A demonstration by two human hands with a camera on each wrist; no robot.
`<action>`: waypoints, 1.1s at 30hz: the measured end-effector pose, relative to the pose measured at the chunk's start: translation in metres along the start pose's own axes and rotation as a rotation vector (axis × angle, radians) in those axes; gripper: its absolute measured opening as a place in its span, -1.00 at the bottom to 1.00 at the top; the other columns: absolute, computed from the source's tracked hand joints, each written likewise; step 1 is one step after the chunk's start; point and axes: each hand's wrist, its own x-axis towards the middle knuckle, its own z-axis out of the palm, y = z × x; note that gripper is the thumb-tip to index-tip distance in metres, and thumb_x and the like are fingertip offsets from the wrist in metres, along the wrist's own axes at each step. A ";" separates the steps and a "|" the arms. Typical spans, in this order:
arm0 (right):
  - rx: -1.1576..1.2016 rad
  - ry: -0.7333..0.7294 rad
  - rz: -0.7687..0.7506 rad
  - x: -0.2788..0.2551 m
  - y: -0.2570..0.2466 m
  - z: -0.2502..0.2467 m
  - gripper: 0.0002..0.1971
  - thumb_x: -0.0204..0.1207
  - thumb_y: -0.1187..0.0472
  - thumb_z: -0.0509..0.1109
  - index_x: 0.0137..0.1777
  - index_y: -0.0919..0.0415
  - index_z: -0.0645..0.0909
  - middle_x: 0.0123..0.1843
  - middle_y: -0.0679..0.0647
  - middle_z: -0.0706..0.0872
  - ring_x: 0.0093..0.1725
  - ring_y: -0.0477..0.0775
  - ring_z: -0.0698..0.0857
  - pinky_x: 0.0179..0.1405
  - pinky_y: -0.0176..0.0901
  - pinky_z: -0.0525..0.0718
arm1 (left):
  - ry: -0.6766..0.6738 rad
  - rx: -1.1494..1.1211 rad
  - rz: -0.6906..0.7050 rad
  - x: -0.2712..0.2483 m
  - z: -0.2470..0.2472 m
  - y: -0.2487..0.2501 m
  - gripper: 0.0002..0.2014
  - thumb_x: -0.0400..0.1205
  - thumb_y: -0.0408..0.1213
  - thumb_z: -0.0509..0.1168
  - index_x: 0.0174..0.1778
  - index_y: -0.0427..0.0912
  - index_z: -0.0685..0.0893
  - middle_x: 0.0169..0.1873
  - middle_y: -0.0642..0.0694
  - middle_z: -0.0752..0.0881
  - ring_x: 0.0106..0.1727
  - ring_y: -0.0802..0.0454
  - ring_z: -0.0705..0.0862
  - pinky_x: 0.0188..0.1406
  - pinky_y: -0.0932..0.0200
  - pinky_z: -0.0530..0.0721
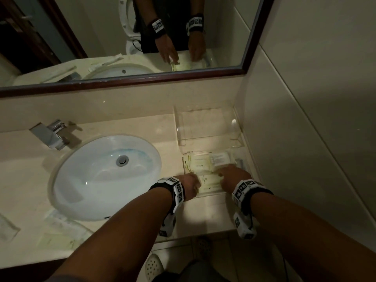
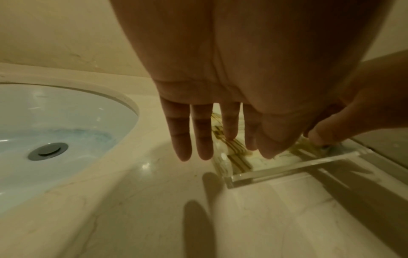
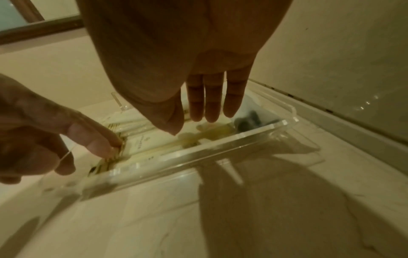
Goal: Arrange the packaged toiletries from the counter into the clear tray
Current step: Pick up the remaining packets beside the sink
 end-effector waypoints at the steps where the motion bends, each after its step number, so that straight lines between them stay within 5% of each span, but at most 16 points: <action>1: -0.004 -0.028 -0.019 -0.001 0.000 0.002 -0.63 0.58 0.19 0.27 0.36 -0.02 0.65 0.44 0.05 0.59 0.34 0.11 0.64 0.25 -0.02 0.66 | 0.011 0.006 0.004 0.000 0.002 0.001 -0.59 0.68 -0.20 0.20 0.47 -0.04 0.60 0.53 -0.02 0.46 0.51 -0.06 0.49 0.53 0.13 0.40; 7: -0.125 -0.145 -0.100 -0.005 -0.006 0.012 -0.68 0.53 0.14 0.28 0.25 0.02 0.67 0.34 0.13 0.61 0.31 0.18 0.65 0.20 0.05 0.69 | -0.006 0.057 0.002 0.002 0.014 0.005 -0.60 0.65 -0.21 0.28 0.43 -0.12 0.62 0.50 -0.03 0.46 0.46 -0.03 0.51 0.40 0.24 0.39; 17: -0.148 -0.170 -0.105 -0.003 -0.012 0.009 -0.66 0.54 0.13 0.29 0.29 0.08 0.65 0.35 0.15 0.61 0.33 0.19 0.65 0.25 0.11 0.68 | -0.047 0.112 -0.116 0.000 0.012 0.012 -0.46 0.50 0.00 0.36 0.37 -0.13 0.56 0.40 -0.09 0.54 0.14 -0.20 0.71 0.19 -0.05 0.70; 22: -0.085 -0.092 -0.117 -0.003 -0.018 -0.002 -0.59 0.54 0.07 0.35 0.39 0.04 0.62 0.44 0.15 0.54 0.36 0.20 0.63 0.33 0.08 0.65 | -0.020 0.048 -0.158 -0.013 0.002 0.004 -0.53 0.61 -0.10 0.28 0.43 -0.19 0.58 0.52 -0.10 0.45 0.36 -0.12 0.60 0.35 0.18 0.50; 27: -0.122 -0.028 -0.125 -0.003 -0.032 -0.014 -0.51 0.59 -0.03 0.30 0.53 -0.03 0.50 0.43 0.15 0.46 0.37 0.23 0.55 0.33 0.12 0.58 | 0.067 -0.036 -0.161 -0.022 -0.008 -0.011 -0.36 0.59 0.08 0.26 0.59 -0.06 0.43 0.63 -0.04 0.26 0.48 -0.15 0.52 0.45 -0.04 0.52; 33: -0.125 -0.036 -0.150 -0.003 -0.066 -0.031 -0.55 0.58 0.01 0.31 0.48 -0.01 0.54 0.39 0.14 0.49 0.36 0.23 0.56 0.30 0.13 0.62 | 0.154 -0.044 -0.196 -0.037 -0.013 -0.036 -0.41 0.62 0.00 0.28 0.59 -0.07 0.45 0.63 -0.04 0.28 0.54 -0.10 0.46 0.47 0.05 0.46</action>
